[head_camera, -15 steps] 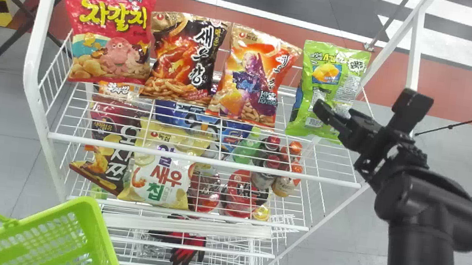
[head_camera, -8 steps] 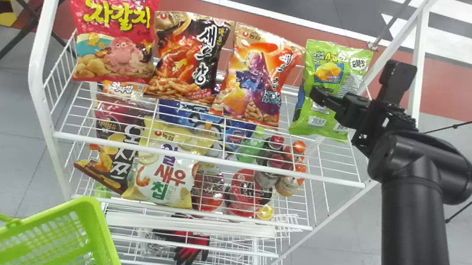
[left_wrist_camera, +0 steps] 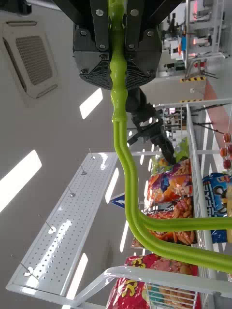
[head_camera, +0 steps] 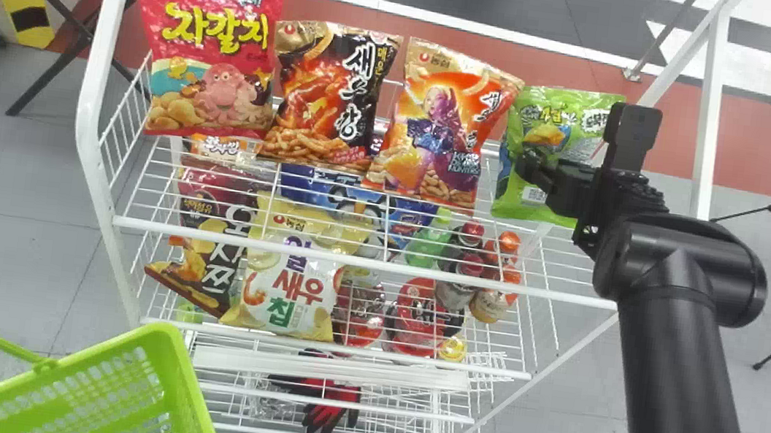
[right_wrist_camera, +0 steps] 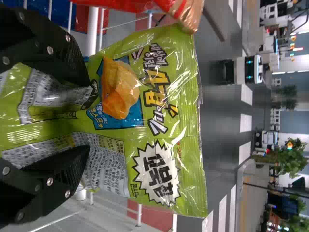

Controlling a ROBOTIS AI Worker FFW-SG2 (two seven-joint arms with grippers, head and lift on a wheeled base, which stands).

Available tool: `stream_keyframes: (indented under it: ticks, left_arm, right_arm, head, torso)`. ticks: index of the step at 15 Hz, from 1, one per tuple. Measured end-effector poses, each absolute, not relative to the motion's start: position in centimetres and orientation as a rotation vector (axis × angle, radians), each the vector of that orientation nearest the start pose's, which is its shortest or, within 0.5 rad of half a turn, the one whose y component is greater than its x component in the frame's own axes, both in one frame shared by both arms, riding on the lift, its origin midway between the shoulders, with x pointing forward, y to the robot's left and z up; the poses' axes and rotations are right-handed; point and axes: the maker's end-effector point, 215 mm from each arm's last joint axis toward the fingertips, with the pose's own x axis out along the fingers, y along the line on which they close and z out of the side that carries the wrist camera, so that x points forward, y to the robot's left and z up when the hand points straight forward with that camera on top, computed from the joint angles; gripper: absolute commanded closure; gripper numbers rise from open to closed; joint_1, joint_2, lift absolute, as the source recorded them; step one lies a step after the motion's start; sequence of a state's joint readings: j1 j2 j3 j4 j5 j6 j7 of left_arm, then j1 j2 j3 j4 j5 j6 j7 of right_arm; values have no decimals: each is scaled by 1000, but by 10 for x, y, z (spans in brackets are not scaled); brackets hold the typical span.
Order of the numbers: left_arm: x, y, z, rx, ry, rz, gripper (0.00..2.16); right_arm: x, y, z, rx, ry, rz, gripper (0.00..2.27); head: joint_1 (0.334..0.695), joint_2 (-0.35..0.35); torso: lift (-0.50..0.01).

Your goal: Hold basket handle with left hand then pick Gkobukchip with right hand and place into basket

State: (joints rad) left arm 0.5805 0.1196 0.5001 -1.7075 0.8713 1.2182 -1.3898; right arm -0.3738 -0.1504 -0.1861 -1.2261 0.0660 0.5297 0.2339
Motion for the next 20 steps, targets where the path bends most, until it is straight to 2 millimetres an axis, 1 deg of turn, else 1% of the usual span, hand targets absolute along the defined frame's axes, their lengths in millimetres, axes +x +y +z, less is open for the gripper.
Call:
stream_keyframes:
  ticks: [3, 5, 7, 10, 13, 16, 20]
  left_arm:
    - [213, 212, -404, -1579, 509, -917, 2148]
    - [213, 212, -404, -1579, 510, -916, 2148]
    - [214, 212, -404, -1578, 511, -916, 2148]
    - [214, 211, -405, -1577, 513, -914, 2148]
    - [214, 212, -406, -1581, 513, -913, 2148]
    - [213, 212, -407, -1585, 512, -910, 2148]
    - [214, 213, -406, -1586, 504, -914, 2148]
  right_arm:
    - [651, -385, -425, -33, 460, -94, 2246]
    - [647, -387, -417, -35, 434, -105, 2246]
    - [642, -383, -408, -35, 412, -101, 2246]
    - [633, -373, -400, -33, 414, -90, 2246]
    - [618, -373, -403, -39, 497, -111, 2246]
    - [599, -372, -397, -41, 567, -130, 2246]
    - [587, -359, -365, -20, 559, -106, 2246]
  head:
    - [695, -222]
    - [695, -226]
    - [695, -224]
    - [695, -214]
    - [695, -217]
    - [695, -221]
    - [695, -209]
  torso:
    - [0]
    - [0]
    - [0]
    - [0]
    - [0]
    - [0]
    - [0]
